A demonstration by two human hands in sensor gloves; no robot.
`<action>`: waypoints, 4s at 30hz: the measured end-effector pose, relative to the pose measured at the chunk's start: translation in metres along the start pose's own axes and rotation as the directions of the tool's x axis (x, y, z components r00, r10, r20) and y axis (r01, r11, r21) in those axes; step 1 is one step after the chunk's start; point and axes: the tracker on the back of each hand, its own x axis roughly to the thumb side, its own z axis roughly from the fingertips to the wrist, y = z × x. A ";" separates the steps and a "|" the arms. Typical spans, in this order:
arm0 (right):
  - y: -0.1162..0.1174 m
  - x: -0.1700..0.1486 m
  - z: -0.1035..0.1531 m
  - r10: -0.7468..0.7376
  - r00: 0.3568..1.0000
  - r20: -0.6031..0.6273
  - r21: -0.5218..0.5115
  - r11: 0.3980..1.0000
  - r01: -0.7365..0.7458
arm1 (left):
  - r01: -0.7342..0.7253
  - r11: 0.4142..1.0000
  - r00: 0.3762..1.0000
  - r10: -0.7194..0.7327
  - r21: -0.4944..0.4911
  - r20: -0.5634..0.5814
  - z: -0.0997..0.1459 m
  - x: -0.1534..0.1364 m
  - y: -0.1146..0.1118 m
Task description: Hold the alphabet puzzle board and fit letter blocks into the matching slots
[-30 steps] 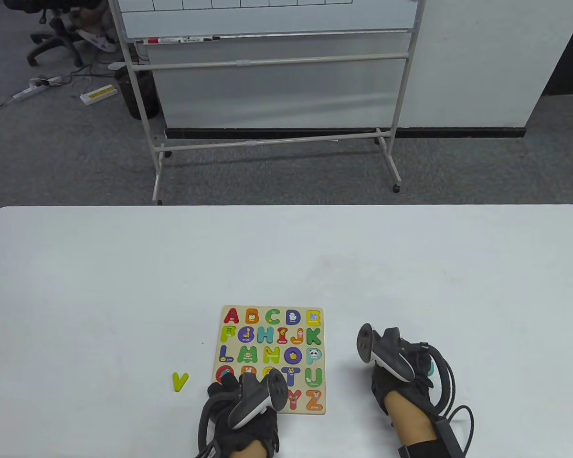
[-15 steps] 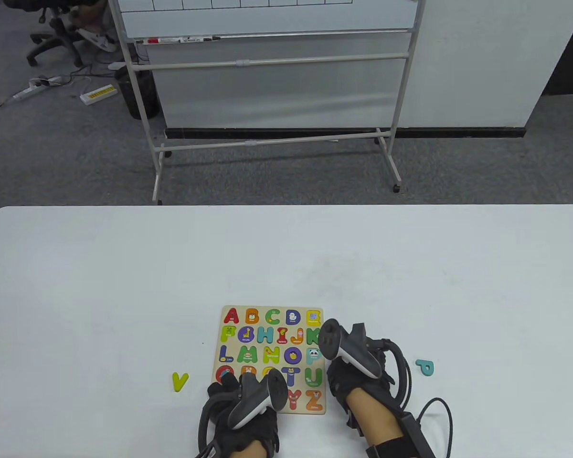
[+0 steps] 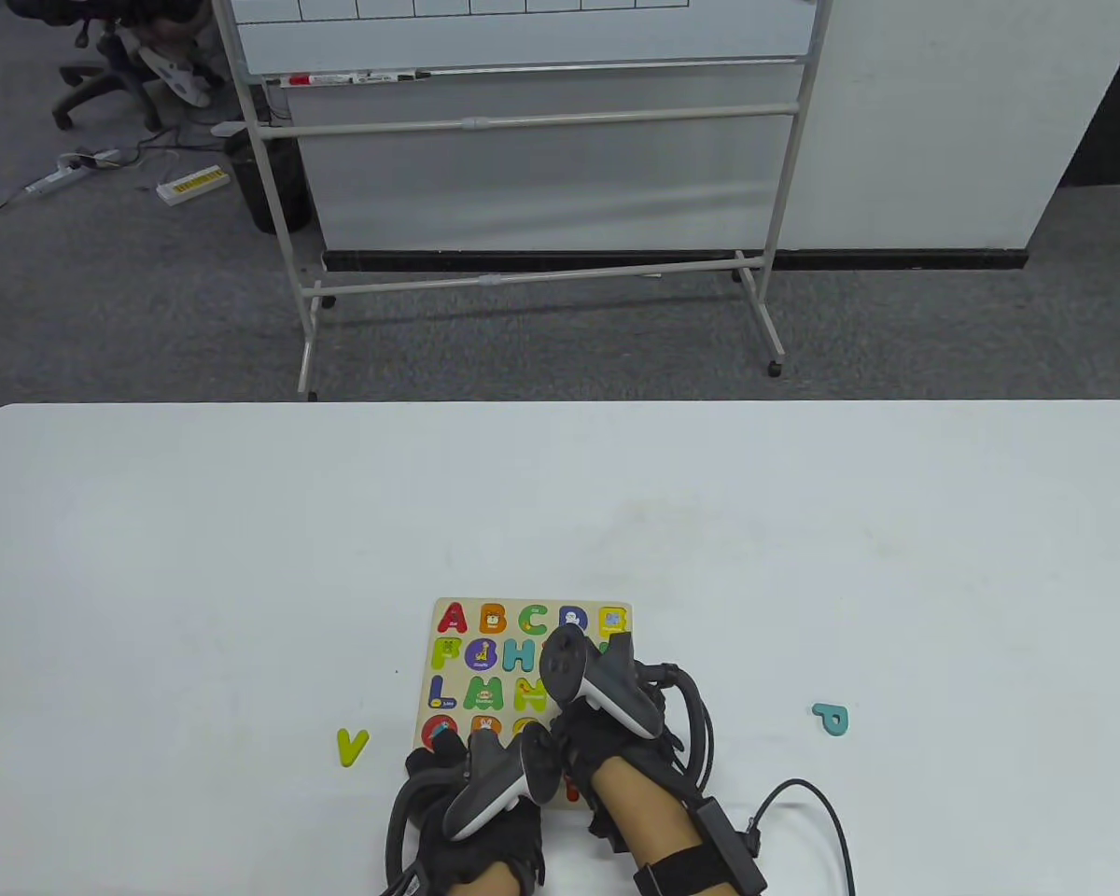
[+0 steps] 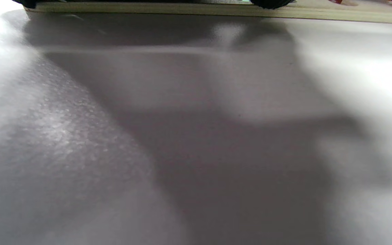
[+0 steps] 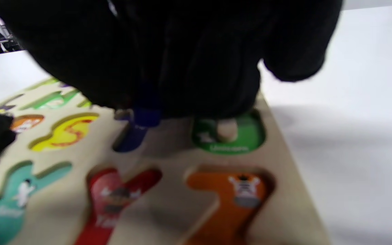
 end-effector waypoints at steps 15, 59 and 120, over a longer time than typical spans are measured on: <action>0.008 0.007 0.003 0.015 1.000 0.022 -0.082 0.997 -0.013 | -0.013 1.000 1.000 0.013 0.007 0.006 0.000 -0.001 0.000; 0.013 0.010 0.005 0.054 0.998 0.028 -0.200 0.979 -0.047 | -0.002 1.000 1.000 0.002 0.002 0.008 0.001 -0.001 0.000; -0.005 -0.014 0.006 -0.102 0.994 0.027 -0.110 0.988 0.104 | -0.006 1.000 1.000 0.006 -0.003 0.015 0.001 -0.001 0.000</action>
